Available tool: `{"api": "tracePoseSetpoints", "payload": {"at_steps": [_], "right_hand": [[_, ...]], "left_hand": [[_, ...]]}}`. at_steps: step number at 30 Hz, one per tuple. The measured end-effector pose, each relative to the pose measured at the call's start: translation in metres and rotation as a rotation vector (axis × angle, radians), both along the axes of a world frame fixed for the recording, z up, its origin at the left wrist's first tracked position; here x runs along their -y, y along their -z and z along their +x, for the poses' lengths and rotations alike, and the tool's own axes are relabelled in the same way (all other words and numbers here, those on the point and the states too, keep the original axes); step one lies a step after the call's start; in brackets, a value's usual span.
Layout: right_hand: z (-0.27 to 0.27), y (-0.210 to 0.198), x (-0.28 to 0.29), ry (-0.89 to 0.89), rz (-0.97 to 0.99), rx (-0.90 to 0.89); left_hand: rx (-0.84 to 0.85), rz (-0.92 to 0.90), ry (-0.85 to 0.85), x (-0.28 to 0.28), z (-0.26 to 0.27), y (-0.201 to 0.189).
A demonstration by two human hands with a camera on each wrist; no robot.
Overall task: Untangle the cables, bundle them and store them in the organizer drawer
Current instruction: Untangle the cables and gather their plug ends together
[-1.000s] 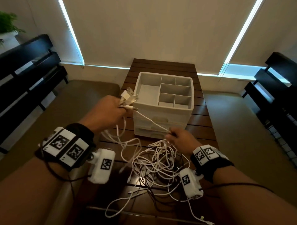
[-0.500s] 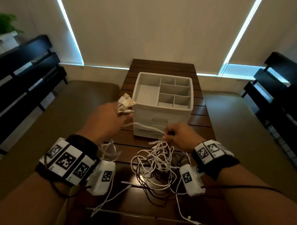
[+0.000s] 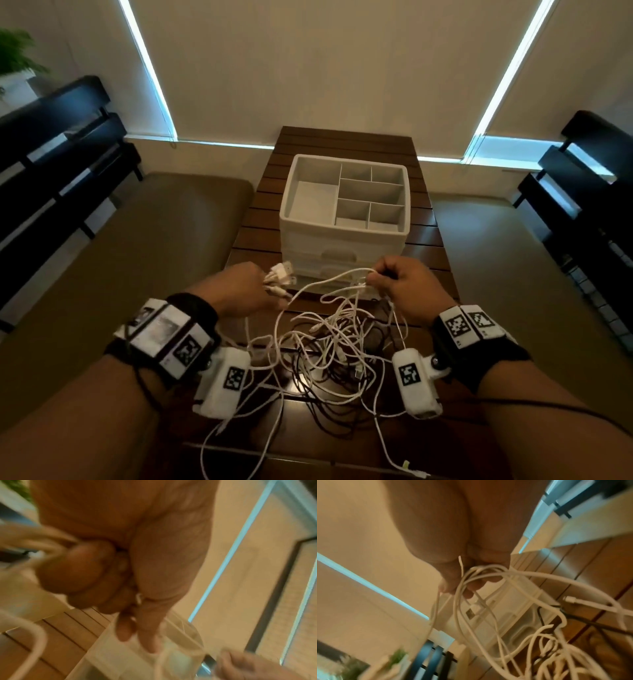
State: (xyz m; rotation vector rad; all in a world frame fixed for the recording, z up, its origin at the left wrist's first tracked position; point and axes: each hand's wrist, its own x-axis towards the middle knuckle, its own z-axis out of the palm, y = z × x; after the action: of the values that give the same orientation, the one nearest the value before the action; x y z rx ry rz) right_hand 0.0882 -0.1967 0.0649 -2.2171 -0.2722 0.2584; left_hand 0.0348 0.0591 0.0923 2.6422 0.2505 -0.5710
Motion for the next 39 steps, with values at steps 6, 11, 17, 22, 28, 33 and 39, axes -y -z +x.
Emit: {"api": "tracePoseSetpoints", "payload": {"at_steps": [6,11,17,22,28,33,39], "right_hand": [[0.006,0.008,0.001,-0.009,-0.156,0.077],[0.002,0.004,-0.026,-0.223,-0.29,0.094],[-0.003,0.005,-0.037,-0.249,-0.19,0.018],[-0.006,0.016,-0.038,-0.288,-0.324,-0.127],[-0.001,0.018,-0.032,-0.299,-0.398,-0.085],[0.001,0.022,-0.025,-0.292,-0.402,-0.057],[0.001,0.018,-0.043,-0.302,-0.281,0.029]], "left_hand": [[0.213,0.277,-0.107,-0.019,0.006,-0.05],[0.236,-0.283,-0.067,0.035,-0.001,-0.016],[0.237,-0.546,-0.116,0.052,-0.004,0.033],[0.371,-0.498,-0.13,0.041,0.006,0.035],[0.49,0.03,-0.013,0.026,0.013,0.021],[0.374,0.21,-0.002,0.018,0.012,0.012],[0.396,-0.022,0.122,0.059,0.006,0.011]]}}
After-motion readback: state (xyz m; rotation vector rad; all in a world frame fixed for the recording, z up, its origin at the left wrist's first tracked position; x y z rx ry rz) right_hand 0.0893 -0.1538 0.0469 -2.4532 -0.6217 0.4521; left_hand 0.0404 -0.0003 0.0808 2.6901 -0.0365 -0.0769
